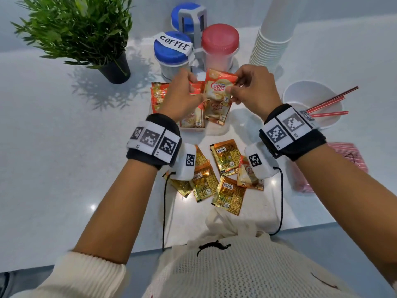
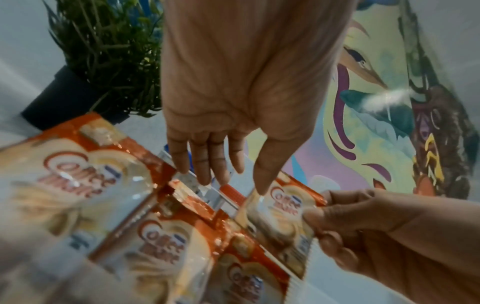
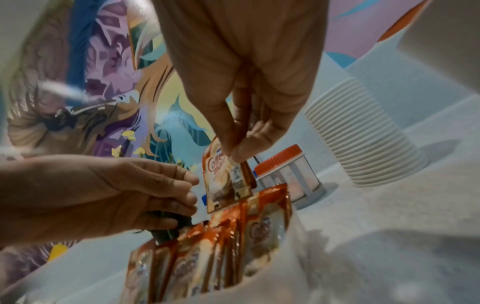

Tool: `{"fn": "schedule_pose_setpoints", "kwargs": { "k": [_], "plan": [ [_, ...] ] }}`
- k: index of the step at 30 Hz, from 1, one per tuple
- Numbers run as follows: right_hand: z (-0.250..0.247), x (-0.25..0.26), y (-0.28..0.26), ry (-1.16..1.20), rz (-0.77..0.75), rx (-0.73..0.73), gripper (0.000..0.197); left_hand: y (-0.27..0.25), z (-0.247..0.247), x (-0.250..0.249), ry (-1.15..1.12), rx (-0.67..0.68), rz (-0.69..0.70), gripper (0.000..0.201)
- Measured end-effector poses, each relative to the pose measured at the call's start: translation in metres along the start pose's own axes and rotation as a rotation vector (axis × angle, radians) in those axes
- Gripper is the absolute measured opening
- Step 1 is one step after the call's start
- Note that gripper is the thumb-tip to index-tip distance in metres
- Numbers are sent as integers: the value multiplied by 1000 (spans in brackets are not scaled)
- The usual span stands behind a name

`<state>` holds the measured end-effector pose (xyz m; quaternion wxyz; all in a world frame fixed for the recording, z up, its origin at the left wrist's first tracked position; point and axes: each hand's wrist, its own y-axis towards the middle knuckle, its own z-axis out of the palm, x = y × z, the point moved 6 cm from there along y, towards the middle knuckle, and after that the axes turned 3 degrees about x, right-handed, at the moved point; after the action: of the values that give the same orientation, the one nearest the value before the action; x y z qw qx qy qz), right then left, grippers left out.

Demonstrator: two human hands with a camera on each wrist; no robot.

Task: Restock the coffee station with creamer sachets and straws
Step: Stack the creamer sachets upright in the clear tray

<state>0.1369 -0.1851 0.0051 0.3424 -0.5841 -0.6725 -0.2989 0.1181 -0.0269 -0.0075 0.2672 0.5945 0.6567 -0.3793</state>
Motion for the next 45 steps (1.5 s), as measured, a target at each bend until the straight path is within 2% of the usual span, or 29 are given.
{"fn": "schedule_pose_setpoints", "kwargs": {
  "k": [7,12,15,18,23,28,30,32,35,37,42,45],
  "plan": [
    [28,-24,-4,-135,100,77,13,13,13,17,457,74,-53,52],
    [39,-27,-6,-303,44,141,4,16,21,23,606,74,-28,57],
    [39,-20,-5,-353,-20,122,4,17,23,26,650,69,-4,57],
    [36,-11,-3,-390,-82,78,20,16,22,28,652,68,5,55],
    [42,-10,0,-519,-136,136,23,17,21,29,646,61,21,54],
    [41,-13,0,-577,-174,51,30,15,21,27,603,30,25,71],
    [43,-16,1,-487,-187,67,41,14,22,28,590,33,22,88],
    [48,-20,2,-394,-168,154,59,14,24,30,612,72,7,103],
    [57,-24,2,-388,-134,285,86,14,27,33,674,131,-9,108],
    [60,-26,2,-422,-127,307,96,14,28,33,705,155,-15,107],
    [58,-23,5,-470,-134,246,91,14,28,32,719,168,-15,102],
    [58,-23,5,-445,-127,247,95,14,27,30,692,149,-5,98]
  ]
}}
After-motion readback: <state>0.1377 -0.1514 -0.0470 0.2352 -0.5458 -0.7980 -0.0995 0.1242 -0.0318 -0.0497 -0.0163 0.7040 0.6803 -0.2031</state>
